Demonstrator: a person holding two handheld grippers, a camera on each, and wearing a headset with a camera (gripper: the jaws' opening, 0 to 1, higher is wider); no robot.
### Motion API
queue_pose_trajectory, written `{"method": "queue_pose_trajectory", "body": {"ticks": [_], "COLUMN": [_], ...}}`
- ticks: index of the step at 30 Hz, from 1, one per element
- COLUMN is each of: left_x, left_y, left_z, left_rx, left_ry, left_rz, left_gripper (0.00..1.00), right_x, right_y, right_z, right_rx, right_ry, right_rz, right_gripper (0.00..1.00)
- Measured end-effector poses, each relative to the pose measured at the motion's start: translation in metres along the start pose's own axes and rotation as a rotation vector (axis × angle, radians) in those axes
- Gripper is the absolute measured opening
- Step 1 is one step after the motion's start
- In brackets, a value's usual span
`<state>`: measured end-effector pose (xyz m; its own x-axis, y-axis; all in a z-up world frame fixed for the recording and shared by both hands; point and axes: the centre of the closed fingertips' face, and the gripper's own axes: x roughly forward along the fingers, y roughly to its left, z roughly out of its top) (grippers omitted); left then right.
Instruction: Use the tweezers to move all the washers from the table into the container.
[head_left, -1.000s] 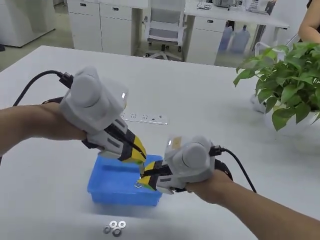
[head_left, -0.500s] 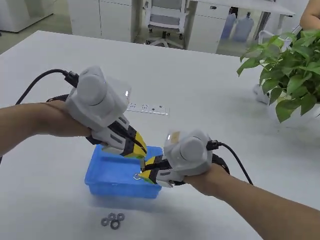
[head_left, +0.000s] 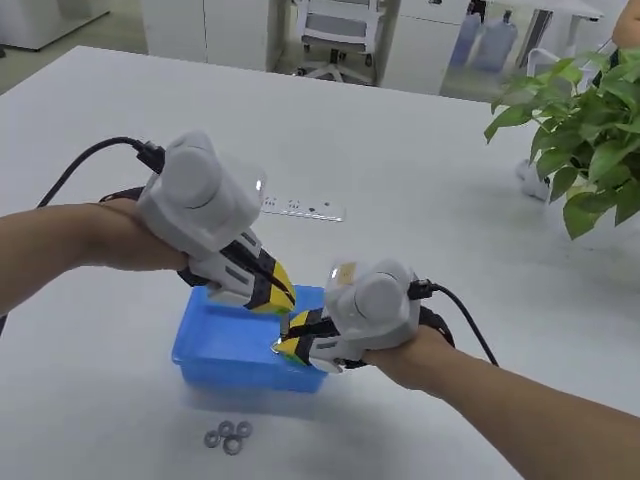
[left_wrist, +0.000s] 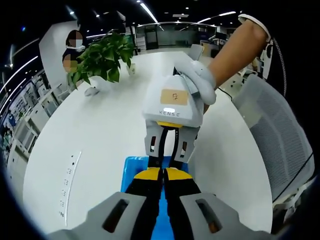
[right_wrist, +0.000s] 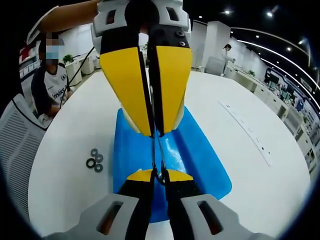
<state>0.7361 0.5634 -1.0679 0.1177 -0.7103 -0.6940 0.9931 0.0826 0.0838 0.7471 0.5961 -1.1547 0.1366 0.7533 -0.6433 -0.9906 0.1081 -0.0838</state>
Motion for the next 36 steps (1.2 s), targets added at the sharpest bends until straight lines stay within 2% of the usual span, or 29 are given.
{"method": "queue_pose_trajectory", "body": {"ticks": [14, 27, 36], "left_x": [0.0, -0.009, -0.022], "left_y": [-0.002, -0.008, -0.019], "left_z": [-0.001, 0.013, 0.02], "left_rx": [0.007, 0.033, 0.038], "left_ry": [0.003, -0.001, 0.001], "left_rz": [-0.008, -0.001, 0.003], "left_gripper": [0.05, 0.05, 0.05], "right_x": [-0.001, -0.013, -0.02], "right_y": [0.001, 0.003, 0.014], "right_z": [-0.002, 0.009, 0.021], "right_rx": [-0.018, -0.034, -0.049], "right_ry": [0.011, 0.002, -0.007], "right_rz": [0.004, -0.016, -0.02], "right_gripper": [0.1, 0.1, 0.1]}}
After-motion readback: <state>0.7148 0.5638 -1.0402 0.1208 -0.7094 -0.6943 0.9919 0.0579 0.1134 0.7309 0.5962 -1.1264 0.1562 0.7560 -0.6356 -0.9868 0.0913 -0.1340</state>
